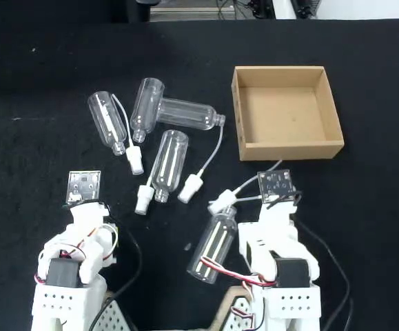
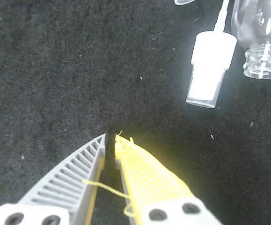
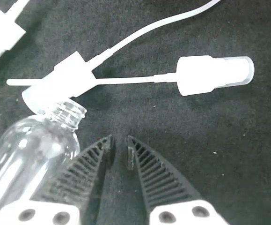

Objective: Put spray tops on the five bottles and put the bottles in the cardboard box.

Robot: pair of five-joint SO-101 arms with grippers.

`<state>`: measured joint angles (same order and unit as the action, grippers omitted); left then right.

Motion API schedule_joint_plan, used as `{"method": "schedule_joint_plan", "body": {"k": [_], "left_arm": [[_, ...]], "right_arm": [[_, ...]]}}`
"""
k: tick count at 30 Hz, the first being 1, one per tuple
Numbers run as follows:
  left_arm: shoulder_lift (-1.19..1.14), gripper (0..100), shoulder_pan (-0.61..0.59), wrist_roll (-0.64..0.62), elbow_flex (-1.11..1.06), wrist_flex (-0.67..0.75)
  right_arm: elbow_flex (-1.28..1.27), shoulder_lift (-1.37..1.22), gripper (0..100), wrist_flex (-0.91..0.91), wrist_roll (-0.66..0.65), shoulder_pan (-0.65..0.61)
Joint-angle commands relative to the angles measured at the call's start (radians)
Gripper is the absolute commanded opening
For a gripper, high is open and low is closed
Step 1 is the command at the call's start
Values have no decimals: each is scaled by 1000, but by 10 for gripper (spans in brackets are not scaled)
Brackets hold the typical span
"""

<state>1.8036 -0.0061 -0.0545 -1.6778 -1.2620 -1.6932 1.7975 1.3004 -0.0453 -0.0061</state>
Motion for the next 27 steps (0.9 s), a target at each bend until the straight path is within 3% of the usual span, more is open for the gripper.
{"method": "schedule_joint_plan", "body": {"k": [1, 13, 20, 27], "left_arm": [[5, 30, -12, -11, -22, -5], [5, 30, -12, -11, -22, -5], [5, 30, -12, -11, -22, -5], [5, 30, -12, -11, -22, -5]], "right_arm": [[10, 93, 15, 6, -2, -12], [19, 93, 18, -3, -2, -12], [217, 93, 19, -94, -5, -6], [282, 93, 19, -216, -230, -11]]}}
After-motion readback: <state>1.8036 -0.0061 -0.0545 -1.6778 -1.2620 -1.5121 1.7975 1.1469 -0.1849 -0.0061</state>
